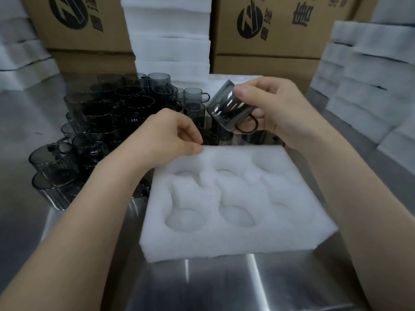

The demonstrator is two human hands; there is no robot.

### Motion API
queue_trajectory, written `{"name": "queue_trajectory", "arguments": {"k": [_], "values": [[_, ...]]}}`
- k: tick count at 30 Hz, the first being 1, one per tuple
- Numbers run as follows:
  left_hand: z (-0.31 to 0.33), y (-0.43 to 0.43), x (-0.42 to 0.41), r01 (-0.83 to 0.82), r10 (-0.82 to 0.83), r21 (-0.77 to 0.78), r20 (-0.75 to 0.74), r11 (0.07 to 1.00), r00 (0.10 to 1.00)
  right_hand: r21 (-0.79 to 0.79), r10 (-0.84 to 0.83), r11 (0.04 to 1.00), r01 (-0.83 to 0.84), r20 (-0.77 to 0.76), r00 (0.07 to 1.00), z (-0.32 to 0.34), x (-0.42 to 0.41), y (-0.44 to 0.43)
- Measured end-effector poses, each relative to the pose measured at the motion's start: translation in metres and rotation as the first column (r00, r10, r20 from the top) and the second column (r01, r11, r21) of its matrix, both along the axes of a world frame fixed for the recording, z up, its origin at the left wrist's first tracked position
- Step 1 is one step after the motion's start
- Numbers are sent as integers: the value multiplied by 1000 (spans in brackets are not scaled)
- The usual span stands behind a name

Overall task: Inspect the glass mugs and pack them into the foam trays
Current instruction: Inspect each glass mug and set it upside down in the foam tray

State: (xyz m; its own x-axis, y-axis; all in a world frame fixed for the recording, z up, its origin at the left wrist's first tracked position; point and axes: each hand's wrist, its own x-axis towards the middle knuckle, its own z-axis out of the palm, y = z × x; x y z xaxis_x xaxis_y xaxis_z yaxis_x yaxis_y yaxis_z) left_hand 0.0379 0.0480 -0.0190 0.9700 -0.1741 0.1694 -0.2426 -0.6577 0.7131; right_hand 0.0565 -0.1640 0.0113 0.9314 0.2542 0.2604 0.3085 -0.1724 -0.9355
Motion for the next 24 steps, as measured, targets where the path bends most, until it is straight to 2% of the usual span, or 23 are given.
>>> {"name": "queue_trajectory", "arguments": {"k": [4, 6, 9, 11, 15, 24], "values": [[-1, -1, 0, -8, 7, -90, -5, 996, 1000, -129, 155, 978, -166, -96, 983, 14, -17, 13], [0, 1, 0, -46, 44, -237, -15, 970, 999, -234, 134, 961, -149, -78, 988, 12, -25, 27], [4, 4, 1, -118, 88, -489, -85, 864, 993, -315, 77, 946, -78, -15, 997, 3, -31, 46], [7, 6, 3, -135, 67, -573, -138, 808, 988, -349, 19, 937, 11, 82, 996, -5, -31, 54], [8, 8, 6, -160, 26, -622, -219, 766, 975, -484, -21, 861, 154, 268, 963, -19, -31, 63], [6, 11, 6, -101, -77, -640, -244, 762, 967, -589, 42, 770, 246, 431, 901, -21, -38, 73]]}}
